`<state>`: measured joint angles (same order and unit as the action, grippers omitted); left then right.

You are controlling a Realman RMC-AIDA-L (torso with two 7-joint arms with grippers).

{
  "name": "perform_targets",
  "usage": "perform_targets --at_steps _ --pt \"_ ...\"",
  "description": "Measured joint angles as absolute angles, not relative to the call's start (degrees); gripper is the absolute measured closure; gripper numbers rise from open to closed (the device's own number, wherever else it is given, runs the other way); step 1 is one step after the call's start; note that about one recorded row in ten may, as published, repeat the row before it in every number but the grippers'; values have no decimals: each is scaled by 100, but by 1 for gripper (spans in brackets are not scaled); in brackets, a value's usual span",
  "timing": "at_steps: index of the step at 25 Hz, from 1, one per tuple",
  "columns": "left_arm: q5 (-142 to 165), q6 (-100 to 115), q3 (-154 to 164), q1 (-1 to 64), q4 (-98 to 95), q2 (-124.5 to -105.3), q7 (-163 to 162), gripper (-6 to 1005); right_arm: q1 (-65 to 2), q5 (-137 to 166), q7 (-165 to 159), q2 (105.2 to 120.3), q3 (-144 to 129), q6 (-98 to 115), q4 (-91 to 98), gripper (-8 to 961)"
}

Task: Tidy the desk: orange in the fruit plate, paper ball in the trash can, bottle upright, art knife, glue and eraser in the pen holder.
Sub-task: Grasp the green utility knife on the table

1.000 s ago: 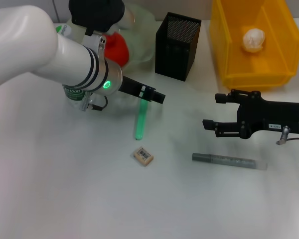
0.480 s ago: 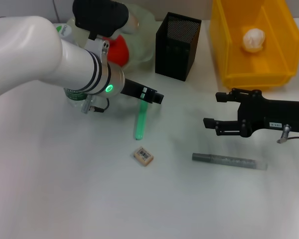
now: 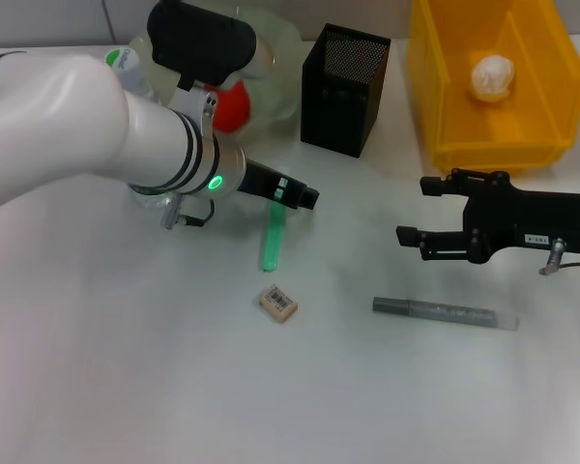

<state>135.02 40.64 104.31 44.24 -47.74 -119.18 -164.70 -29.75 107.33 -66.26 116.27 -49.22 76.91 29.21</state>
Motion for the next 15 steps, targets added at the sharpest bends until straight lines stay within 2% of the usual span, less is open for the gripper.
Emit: perform_targets --at_steps 15 --pt "13544 3845 10589 4334 -4764 -11918 -16428 371 -2953 10735 -6666 11619 -4922 7705 2927 127"
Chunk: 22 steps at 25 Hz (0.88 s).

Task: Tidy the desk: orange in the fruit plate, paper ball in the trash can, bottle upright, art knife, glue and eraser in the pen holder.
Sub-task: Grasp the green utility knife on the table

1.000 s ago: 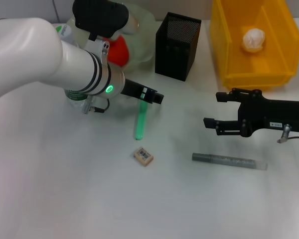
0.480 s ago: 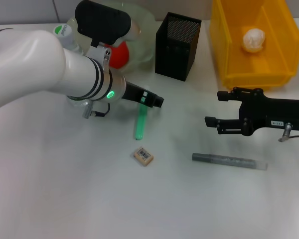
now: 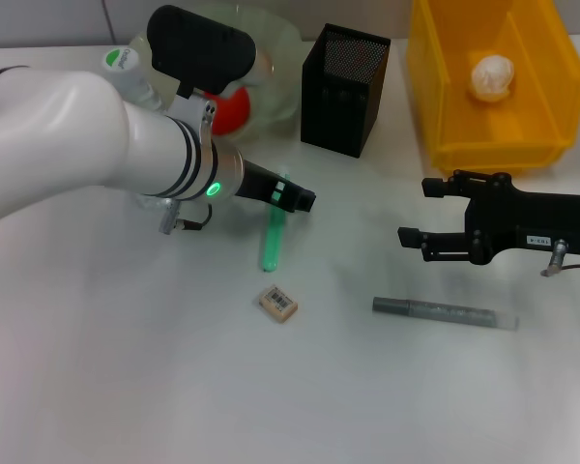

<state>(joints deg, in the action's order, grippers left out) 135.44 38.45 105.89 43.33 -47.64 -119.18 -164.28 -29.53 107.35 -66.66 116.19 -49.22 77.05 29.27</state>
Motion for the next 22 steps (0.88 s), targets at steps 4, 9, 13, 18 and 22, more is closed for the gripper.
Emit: perform_targets --at_steps 4,9,13,18,22 --pt "13549 3762 10680 4317 -4760 -11918 -16426 374 -2958 10735 -6685 11619 -4922 7711 2927 128" --pt "13556 3686 10725 4294 -4754 -11918 -16426 386 -2958 10734 -6713 11619 -4922 7727 2936 128" --pt "13562 3682 10740 4285 -4754 -11918 -16400 392 -2945 10732 -6721 11619 -4922 7734 2945 128" --pt "13562 3674 10745 4270 -4754 -11918 -16359 482 -2943 10731 -6724 11619 -4922 7735 2944 128" --pt "13562 3674 10752 4264 -4751 -11918 -16357 570 -2944 10731 -6724 11619 -4922 7738 2945 127"
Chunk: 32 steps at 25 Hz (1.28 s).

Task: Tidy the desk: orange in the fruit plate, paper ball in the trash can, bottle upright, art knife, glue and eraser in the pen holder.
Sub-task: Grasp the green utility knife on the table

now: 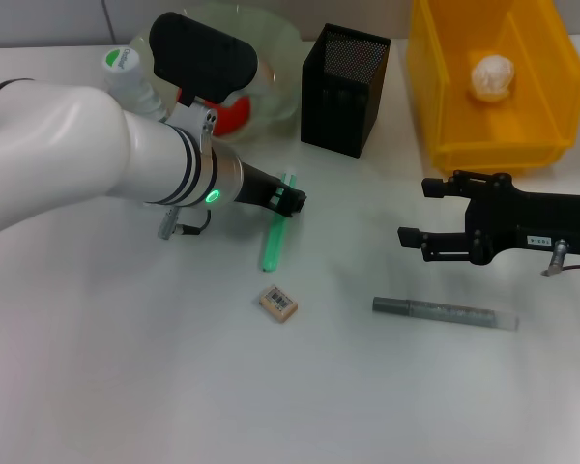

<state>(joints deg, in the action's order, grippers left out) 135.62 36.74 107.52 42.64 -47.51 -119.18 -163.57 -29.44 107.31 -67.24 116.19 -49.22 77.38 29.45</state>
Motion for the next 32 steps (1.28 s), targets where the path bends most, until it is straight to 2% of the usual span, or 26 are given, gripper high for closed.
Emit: perform_targets --at_steps 3,21,27,32 --pt "13561 3676 10761 4254 -4749 -11918 -16356 636 -2944 10731 -6724 11619 -4922 7743 2944 128" --pt "13694 3718 10829 4254 -4782 -11917 -16355 699 -2944 10731 -6737 11619 -4922 7796 2945 128" --pt "13695 3727 10829 4254 -4789 -11918 -16355 747 -2938 10731 -6748 11619 -4922 7797 2944 128" --pt "13700 3760 10814 4254 -4792 -11918 -16356 742 -2935 10731 -6777 11619 -4922 7803 2944 128"
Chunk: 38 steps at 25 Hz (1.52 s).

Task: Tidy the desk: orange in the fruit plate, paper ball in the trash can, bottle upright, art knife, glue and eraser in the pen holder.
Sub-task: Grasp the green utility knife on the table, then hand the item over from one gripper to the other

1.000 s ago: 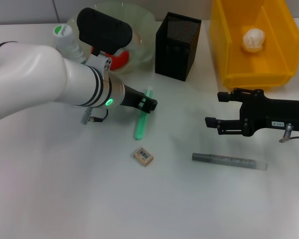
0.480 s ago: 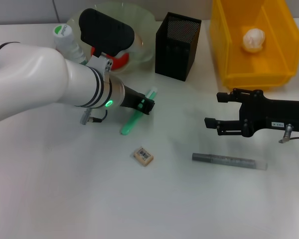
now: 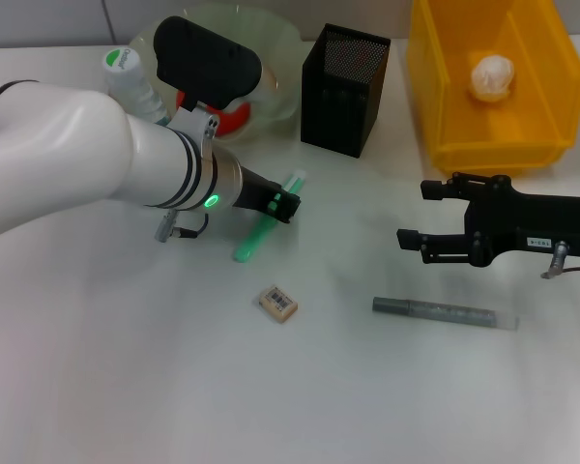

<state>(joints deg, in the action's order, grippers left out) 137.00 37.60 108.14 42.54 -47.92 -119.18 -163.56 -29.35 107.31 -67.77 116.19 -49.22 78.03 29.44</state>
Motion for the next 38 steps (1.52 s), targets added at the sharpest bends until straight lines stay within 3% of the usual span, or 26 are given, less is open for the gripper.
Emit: perform_targets --at_steps 6,7,15,22,38 --pt "13711 3807 10787 4232 -4851 -11918 -16356 744 -2935 10731 -6794 11619 -4922 7805 2944 127" --pt "13711 3812 10779 4200 -4917 -11916 -16356 811 -2935 10731 -6794 11619 -4922 7805 2944 127" --pt "13710 3922 10741 4030 -5218 -11878 -16351 811 -2935 10731 -6794 11613 -4922 7806 2956 127" --pt "13444 4122 10330 3261 -6252 -11868 -15717 811 -2935 10731 -6794 11610 -4900 7805 2962 127" --pt "11815 4147 10208 2210 -7138 -11856 -13921 811 -2936 10724 -6797 11610 -4869 7820 2962 128"
